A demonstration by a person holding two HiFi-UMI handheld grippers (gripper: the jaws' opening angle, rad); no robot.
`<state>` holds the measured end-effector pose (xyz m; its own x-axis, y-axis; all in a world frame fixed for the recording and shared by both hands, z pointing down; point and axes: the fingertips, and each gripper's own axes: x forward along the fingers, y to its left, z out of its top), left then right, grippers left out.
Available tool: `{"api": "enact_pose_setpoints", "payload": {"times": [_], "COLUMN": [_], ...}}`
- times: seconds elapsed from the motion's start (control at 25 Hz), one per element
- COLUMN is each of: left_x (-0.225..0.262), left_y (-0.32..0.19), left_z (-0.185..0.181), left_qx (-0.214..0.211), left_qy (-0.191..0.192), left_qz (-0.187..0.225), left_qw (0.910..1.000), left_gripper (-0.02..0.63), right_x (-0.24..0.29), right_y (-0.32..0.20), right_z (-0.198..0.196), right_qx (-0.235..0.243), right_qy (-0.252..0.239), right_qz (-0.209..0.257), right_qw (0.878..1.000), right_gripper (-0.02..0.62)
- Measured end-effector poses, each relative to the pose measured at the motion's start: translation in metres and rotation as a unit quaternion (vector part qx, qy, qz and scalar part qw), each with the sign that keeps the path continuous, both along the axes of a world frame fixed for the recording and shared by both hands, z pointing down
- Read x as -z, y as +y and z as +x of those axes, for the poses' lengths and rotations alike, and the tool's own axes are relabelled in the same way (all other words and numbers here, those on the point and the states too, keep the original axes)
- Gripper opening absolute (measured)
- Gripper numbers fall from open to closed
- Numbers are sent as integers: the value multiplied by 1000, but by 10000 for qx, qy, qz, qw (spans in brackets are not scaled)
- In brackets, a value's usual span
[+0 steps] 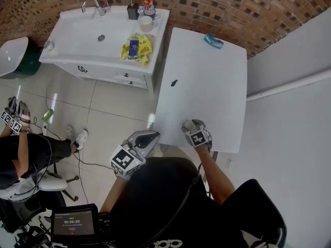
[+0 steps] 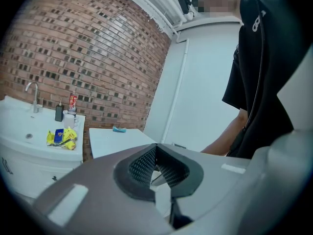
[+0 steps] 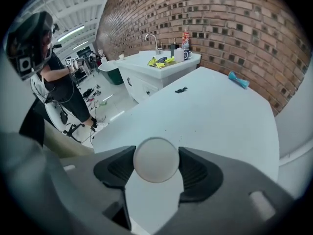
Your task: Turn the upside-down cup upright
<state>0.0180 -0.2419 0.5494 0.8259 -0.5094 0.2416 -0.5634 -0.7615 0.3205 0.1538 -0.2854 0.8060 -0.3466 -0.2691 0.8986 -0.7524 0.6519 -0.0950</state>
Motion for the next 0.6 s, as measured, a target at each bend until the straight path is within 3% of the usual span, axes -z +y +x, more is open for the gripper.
{"api": "enact_pose_setpoints", "payload": {"times": [0.28, 0.44, 0.6], "left_x": [3, 8, 9], "left_y": [11, 20, 34], "left_z": [-8, -20, -39], "left_qx": [-19, -40, -109], "left_qy": [-84, -17, 119], "left_qz": [126, 139, 183], "left_qw": [9999, 9999, 9997], "left_gripper": [14, 15, 14], "right_x": [-6, 9, 45], "right_y": [9, 9, 15], "right_z": [0, 2, 5], "right_qx": [229, -159, -736], "right_qy": [295, 245, 194], "right_qz": [27, 231, 711], "right_qw": [9993, 9993, 9946], "right_gripper": [269, 321, 327]}}
